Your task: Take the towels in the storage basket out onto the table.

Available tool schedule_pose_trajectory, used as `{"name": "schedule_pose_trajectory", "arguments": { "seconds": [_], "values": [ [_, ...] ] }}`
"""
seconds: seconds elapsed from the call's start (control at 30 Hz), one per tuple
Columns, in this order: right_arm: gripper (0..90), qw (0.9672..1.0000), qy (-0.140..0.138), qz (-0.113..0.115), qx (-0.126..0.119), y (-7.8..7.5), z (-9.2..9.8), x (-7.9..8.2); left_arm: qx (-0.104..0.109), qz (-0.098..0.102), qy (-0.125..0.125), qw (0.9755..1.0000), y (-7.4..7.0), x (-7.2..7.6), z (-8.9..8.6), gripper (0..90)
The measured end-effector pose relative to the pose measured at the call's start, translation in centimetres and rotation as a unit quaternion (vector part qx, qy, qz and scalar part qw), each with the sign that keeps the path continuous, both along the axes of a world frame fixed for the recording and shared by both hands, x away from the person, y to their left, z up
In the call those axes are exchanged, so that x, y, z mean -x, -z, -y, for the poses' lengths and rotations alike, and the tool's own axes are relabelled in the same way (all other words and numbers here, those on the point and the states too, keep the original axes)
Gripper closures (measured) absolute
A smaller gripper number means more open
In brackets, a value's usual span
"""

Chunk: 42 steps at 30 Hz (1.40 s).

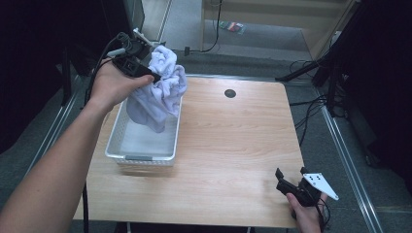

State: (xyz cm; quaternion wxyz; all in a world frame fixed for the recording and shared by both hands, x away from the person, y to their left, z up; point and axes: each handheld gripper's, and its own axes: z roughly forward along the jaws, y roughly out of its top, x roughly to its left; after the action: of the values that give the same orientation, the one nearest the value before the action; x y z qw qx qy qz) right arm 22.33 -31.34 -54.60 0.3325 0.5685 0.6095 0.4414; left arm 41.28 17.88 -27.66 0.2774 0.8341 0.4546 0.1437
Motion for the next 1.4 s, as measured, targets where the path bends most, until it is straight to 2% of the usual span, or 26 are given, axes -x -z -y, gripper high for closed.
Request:
{"name": "schedule_pose_trajectory", "arguments": {
  "seconds": [0.17, 0.4, 0.77, 1.13, 1.4],
  "values": [
    [7.9, 1.0, 0.0, 0.0, 0.001, 0.0, 0.0, 0.0, -0.002, 0.003, 0.012, 0.9999, -0.7, 0.2, 1.1, 68.0],
    [7.9, 1.0, 0.0, 0.002, 0.001, 0.0, 0.0, 0.0, 0.01, 0.005, 0.025, 0.9996, -1.2, 0.2, 2.6, 67.9],
    [7.9, 1.0, 0.0, 0.002, -0.002, 0.0, 0.0, 0.1, 0.01, 0.019, 0.046, 0.9987, -3.2, 0.8, 4.6, 67.8],
    [7.9, 1.0, -0.001, 0.002, -0.003, 0.0, 0.0, 0.1, 0.012, 0.023, 0.062, 0.9977, -3.2, 1.0, 6.7, 67.6],
    [7.9, 1.0, -0.001, 0.003, -0.003, 0.0, 0.0, 0.1, 0.012, 0.025, 0.084, 0.9961, -3.2, 1.2, 8.7, 67.6]
  ]
}}
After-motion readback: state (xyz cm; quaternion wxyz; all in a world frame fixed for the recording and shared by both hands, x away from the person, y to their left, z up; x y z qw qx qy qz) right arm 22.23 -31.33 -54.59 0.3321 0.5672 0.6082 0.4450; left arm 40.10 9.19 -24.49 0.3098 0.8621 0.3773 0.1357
